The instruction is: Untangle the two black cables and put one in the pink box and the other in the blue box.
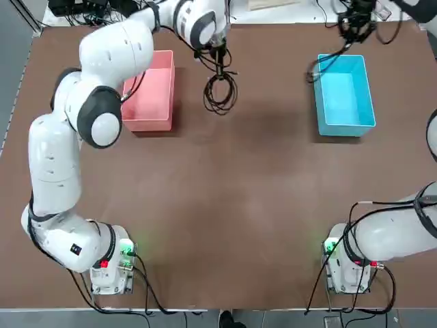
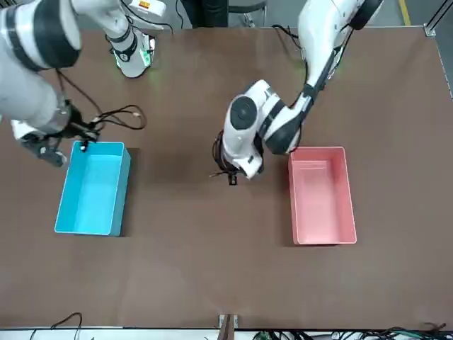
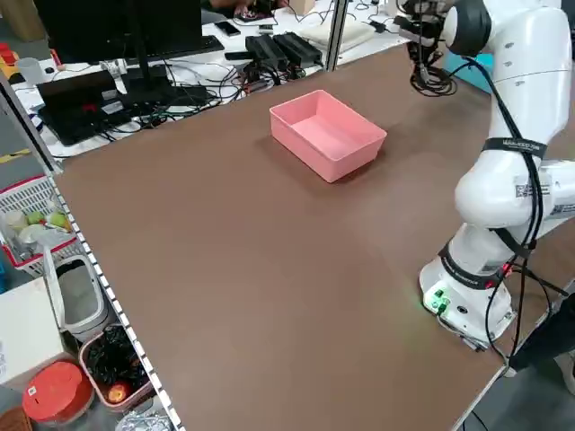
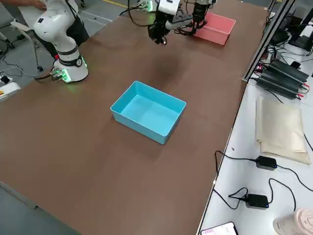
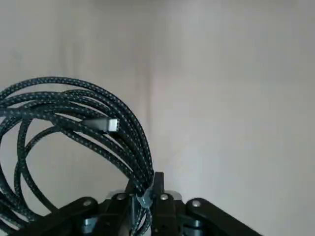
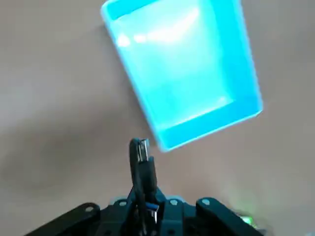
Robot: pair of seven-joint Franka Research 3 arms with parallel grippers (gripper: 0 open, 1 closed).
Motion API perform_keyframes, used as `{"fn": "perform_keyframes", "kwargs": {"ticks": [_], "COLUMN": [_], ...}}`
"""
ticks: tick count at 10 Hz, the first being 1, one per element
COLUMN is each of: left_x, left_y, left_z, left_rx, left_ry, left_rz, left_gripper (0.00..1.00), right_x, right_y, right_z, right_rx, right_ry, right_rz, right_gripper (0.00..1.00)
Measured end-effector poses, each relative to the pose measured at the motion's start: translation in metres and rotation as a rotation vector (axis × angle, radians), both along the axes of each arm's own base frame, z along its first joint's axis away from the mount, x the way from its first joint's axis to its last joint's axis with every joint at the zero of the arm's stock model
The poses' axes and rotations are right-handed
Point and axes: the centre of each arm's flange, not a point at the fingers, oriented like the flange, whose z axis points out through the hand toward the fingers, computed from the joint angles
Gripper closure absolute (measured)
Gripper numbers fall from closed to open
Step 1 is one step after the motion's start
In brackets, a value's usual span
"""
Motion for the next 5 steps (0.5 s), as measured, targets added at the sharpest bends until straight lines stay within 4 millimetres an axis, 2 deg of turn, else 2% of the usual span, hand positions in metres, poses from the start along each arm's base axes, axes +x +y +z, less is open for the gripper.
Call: {"fn": "perform_keyframes", "kwargs": {"ticks": [1, 3, 4, 5], "left_x": [0.020, 0.042, 0.046, 0.046], "left_y": [0.038, 0.122, 0.163, 0.199], "left_z": [0.002, 0.004, 0.001, -0.006], "left_rx": [0.022, 0.034, 0.037, 0.043], "left_ry": [0.022, 0.063, 0.084, 0.103], "left_rz": [-0.033, -0.137, -0.179, -0.219], "left_gripper": [0.85, 0.85, 0.85, 0.85], "right_x": [0.005, 0.021, 0.032, 0.045], "right_y": [-0.043, -0.102, -0.120, -0.127], "right_z": [-0.002, -0.025, -0.045, -0.068], "right_rx": [-0.017, -0.055, -0.060, -0.065], "right_ry": [-0.017, -0.047, -0.065, -0.080], "right_rz": [0.038, 0.114, 0.137, 0.151], "right_gripper": [0.93, 0.93, 0.93, 0.93]}}
